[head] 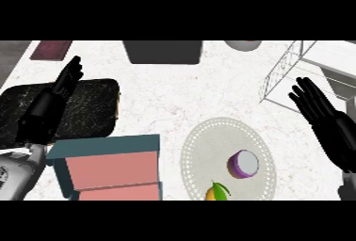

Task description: Pick the can from the placemat and place it in the tiered shelf

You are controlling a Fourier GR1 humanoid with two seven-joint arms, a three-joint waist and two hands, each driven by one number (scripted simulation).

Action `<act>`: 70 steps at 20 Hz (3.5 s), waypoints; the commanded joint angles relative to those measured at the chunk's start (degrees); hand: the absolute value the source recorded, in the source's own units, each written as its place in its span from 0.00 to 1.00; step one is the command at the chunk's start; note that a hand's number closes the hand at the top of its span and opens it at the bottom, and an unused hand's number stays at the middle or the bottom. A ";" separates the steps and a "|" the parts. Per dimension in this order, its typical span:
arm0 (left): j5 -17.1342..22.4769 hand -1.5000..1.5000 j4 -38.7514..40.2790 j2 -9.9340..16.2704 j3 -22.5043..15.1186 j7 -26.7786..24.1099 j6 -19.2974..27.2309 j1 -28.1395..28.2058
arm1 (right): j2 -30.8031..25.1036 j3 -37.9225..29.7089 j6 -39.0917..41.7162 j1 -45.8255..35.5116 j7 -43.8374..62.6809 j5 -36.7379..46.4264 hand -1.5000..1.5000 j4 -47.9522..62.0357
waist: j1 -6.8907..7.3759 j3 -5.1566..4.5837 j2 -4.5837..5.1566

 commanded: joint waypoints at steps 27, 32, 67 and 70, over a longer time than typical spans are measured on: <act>-2.83 0.50 9.08 -13.97 -1.69 -4.80 0.86 2.52 | 4.77 -3.23 -19.50 17.92 -10.20 19.54 0.00 0.09 | 0.25 1.73 0.98; -3.57 0.50 7.19 -12.51 -1.11 -5.43 -0.83 4.60 | -0.97 -0.20 -19.74 17.78 5.84 25.09 0.00 -10.51 | 1.10 1.71 0.86; -6.78 0.50 9.06 -16.83 3.86 -6.76 -5.53 5.47 | 1.40 21.81 0.55 0.57 61.82 54.29 0.00 -26.65 | 1.17 1.84 0.95; -9.57 0.50 11.22 -20.19 1.83 -10.03 -3.25 6.66 | 3.45 25.07 -0.80 2.28 60.46 58.30 0.00 -25.09 | 0.93 1.83 0.98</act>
